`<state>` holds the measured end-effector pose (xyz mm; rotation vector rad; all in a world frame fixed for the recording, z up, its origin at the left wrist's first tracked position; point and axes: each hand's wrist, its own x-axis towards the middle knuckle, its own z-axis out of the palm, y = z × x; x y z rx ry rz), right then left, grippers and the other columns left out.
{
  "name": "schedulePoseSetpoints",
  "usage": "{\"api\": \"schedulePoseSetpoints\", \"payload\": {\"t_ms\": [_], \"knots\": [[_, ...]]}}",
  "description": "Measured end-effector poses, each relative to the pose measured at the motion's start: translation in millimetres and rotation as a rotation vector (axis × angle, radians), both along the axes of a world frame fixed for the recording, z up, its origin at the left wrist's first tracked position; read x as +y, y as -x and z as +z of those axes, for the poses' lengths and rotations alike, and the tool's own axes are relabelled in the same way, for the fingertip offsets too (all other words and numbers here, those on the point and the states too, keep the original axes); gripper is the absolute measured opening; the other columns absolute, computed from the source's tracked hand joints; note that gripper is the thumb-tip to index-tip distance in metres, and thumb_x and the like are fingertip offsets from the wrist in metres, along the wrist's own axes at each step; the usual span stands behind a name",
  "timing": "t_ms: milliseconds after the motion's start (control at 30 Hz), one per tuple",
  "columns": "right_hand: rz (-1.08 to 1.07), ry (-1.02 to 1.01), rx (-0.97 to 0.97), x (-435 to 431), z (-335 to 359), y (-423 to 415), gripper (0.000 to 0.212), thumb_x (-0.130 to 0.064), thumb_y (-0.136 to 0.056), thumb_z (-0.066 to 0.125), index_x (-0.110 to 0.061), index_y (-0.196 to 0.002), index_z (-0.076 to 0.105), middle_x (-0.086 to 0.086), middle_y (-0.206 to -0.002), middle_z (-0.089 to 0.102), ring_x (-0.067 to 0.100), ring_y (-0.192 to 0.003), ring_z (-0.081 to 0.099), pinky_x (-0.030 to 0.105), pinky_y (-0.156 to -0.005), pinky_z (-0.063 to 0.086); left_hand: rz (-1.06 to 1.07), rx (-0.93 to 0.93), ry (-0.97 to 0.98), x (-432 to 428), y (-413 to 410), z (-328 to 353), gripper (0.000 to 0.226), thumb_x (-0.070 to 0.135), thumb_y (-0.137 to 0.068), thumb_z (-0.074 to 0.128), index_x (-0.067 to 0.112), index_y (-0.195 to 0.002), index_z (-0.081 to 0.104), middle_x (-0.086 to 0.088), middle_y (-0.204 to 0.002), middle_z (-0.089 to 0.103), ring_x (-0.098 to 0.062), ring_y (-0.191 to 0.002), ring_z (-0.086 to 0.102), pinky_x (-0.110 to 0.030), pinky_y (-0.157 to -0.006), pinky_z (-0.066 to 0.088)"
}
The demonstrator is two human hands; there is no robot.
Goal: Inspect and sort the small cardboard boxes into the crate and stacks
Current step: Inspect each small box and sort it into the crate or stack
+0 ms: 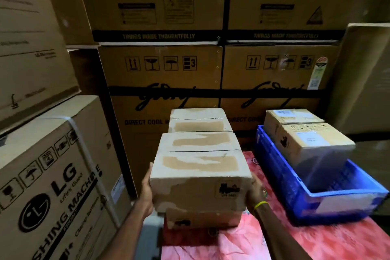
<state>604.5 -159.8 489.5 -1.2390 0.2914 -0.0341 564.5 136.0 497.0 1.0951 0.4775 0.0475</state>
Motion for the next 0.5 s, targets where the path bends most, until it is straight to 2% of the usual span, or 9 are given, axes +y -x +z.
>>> {"api": "schedulePoseSetpoints", "payload": {"t_ms": [100, 233, 367, 500], "knots": [[-0.026, -0.012, 0.005, 2.9, -7.6, -12.3, 0.035, 0.006, -0.107, 0.036, -0.008, -0.094, 0.066, -0.004, -0.06, 0.074, 0.008, -0.051, 0.068, 0.021, -0.044, 0.054, -0.029, -0.012, 0.006, 1.0, -12.2, -4.4, 0.057, 0.057, -0.107, 0.034, 0.019, -0.108, 0.076, -0.013, -0.089, 0.082, -0.027, -0.069, 0.079, -0.035, -0.053, 0.062], [-0.052, -0.035, 0.009, 1.9, -17.7, -29.0, 0.032, 0.009, -0.105, 0.041, -0.01, -0.102, 0.067, -0.004, -0.066, 0.077, 0.013, -0.058, 0.072, 0.025, -0.048, 0.058, -0.031, -0.031, 0.006, 1.9, -28.4, -11.2, 0.059, 0.058, -0.106, 0.032, 0.02, -0.106, 0.076, -0.016, -0.095, 0.081, -0.028, -0.071, 0.079, -0.038, -0.064, 0.062], [-0.061, -0.02, 0.02, -2.7, -25.1, -46.5, 0.038, 0.012, -0.105, 0.04, -0.016, -0.096, 0.066, -0.008, -0.063, 0.076, 0.002, -0.053, 0.069, 0.021, -0.048, 0.057, -0.029, -0.055, 0.065, -5.3, -39.2, -14.2, 0.066, 0.054, -0.107, 0.03, 0.024, -0.088, 0.085, -0.014, -0.086, 0.082, -0.026, -0.065, 0.078, -0.033, -0.05, 0.061], [-0.054, 0.011, 0.005, -5.4, -29.3, -60.1, 0.041, 0.014, -0.104, 0.04, -0.016, -0.093, 0.066, -0.01, -0.062, 0.076, 0.0, -0.053, 0.069, 0.019, -0.049, 0.057, -0.001, -0.061, 0.107, -6.5, -47.0, -24.0, 0.071, 0.056, -0.107, 0.03, 0.027, -0.078, 0.087, -0.012, -0.088, 0.082, -0.024, -0.063, 0.077, -0.031, -0.05, 0.061]]}}
